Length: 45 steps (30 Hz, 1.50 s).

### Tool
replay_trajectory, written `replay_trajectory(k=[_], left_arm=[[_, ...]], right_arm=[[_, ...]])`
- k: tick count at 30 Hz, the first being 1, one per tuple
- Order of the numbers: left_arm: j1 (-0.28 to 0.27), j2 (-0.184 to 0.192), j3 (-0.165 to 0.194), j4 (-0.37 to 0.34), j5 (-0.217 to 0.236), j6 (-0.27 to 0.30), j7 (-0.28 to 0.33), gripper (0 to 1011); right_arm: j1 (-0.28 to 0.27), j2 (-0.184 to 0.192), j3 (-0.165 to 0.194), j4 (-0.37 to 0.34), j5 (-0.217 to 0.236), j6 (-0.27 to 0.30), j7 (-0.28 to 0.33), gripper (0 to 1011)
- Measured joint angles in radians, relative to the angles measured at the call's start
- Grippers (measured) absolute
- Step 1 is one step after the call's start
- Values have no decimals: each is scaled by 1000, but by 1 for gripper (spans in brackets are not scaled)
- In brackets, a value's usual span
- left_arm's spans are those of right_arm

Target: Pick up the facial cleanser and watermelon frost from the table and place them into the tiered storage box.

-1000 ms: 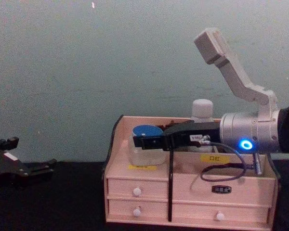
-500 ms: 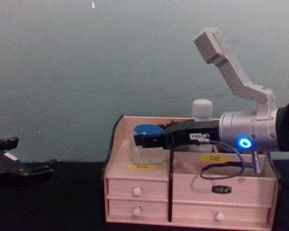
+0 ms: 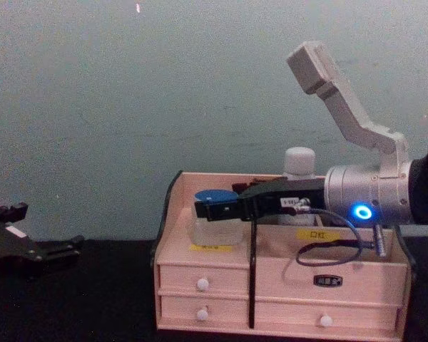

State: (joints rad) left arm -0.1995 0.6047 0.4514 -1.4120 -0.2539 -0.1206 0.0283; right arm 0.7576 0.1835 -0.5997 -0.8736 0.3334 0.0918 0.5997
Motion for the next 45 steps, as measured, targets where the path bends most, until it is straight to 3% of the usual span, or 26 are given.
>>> replay_trajectory(k=[2, 8, 16, 21, 24, 25, 29, 34, 40, 45], left_arm=[[0, 0, 0, 0, 0, 0, 0, 1001], [0, 0, 0, 0, 0, 0, 0, 1001], [0, 0, 0, 0, 0, 0, 0, 1001], [0, 0, 0, 0, 0, 0, 0, 1001], [0, 0, 0, 0, 0, 0, 0, 1001], [0, 0, 0, 0, 0, 0, 0, 1001], [0, 0, 0, 0, 0, 0, 0, 1001], [0, 0, 0, 0, 0, 0, 0, 1001], [0, 0, 0, 0, 0, 0, 0, 1001], [0, 0, 0, 0, 0, 0, 0, 1001]], right_arm=[[0, 0, 0, 0, 0, 0, 0, 1000], [-10, 5, 4, -19, -2, -7, -3, 1002], [-82, 59, 33, -177, -3, -24, -15, 1002], [-156, 127, 55, -317, 31, -10, 12, 1002], [-216, 193, 67, -411, 74, 1, 57, 1002], [-216, 193, 67, -411, 74, 1, 57, 1002], [-289, 283, 82, -503, 122, 2, 109, 1002], [-372, 382, 106, -588, 157, 5, 120, 1002], [-459, 461, 156, -655, 159, 8, 22, 1002], [-556, 480, 263, -698, 129, 15, -196, 1002]])
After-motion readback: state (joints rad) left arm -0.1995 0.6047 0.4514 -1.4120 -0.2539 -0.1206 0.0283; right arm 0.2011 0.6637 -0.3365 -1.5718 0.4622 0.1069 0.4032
